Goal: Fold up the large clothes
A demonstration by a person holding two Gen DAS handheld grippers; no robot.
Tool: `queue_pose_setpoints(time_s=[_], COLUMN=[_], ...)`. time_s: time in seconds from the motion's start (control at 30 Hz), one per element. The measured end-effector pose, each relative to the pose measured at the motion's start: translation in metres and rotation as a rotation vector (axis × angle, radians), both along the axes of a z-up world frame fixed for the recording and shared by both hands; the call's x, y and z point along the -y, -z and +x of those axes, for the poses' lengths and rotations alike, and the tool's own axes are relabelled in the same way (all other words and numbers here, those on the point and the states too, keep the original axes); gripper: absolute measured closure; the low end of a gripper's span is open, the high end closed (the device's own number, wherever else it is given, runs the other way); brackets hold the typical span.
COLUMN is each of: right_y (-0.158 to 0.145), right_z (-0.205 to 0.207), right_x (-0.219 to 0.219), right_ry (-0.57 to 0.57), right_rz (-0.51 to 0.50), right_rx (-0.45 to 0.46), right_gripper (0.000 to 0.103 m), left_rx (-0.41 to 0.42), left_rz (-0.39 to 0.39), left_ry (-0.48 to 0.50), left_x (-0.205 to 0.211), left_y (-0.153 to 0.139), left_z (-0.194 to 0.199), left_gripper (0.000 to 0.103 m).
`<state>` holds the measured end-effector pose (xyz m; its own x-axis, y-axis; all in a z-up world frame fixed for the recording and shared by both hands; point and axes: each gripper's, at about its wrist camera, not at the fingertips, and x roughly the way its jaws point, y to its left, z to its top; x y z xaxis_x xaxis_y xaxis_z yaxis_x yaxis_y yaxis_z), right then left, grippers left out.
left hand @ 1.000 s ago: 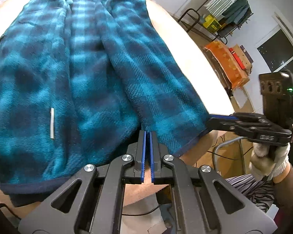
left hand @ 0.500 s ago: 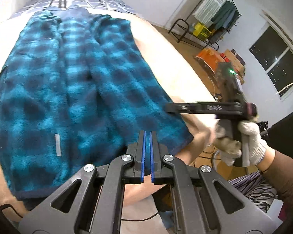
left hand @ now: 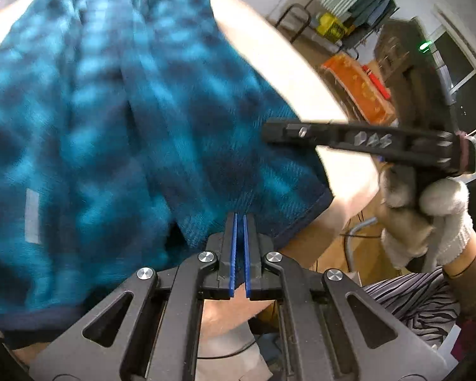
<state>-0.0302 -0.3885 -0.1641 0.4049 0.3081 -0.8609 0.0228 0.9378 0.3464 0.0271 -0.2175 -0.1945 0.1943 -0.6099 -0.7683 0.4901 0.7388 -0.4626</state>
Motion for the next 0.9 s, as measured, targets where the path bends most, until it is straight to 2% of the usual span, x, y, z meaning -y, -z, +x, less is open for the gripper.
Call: queue_pose_setpoints(time_s=[0.2, 0.43, 0.53, 0.77, 0.9], right_y=[-0.028, -0.053, -0.059, -0.053, -0.026], right_z=[0.002, 0.017, 0.027, 0.05, 0.055], right_x=[-0.029, -0.072, -0.094, -0.16, -0.193], right_ry=[-0.065, -0.155, -0.197, -0.338, -0.422], right_rz=[-0.185, -0.274, -0.291, -0.318, -0.332], right_rx=[0.064, 0.137, 0.155, 0.156, 0.102], right_gripper=[0.095, 0.095, 0.095, 0.095, 0.095], left_rx=[0.067, 0.09, 0.08, 0.031, 0.009], left_rz=[-0.07, -0.147, -0.174, -0.203, -0.224], left_ry=[-0.1, -0.282, -0.35, -0.457, -0.504], left_x=[-0.049, -0.117, -0.14, -0.183, -0.206], left_y=[-0.04, -0.062, -0.061, -0.046, -0.045], left_z=[-0.002, 0.006, 0.011, 0.009, 0.01], left_gripper=[0.102, 0.102, 0.102, 0.102, 0.102])
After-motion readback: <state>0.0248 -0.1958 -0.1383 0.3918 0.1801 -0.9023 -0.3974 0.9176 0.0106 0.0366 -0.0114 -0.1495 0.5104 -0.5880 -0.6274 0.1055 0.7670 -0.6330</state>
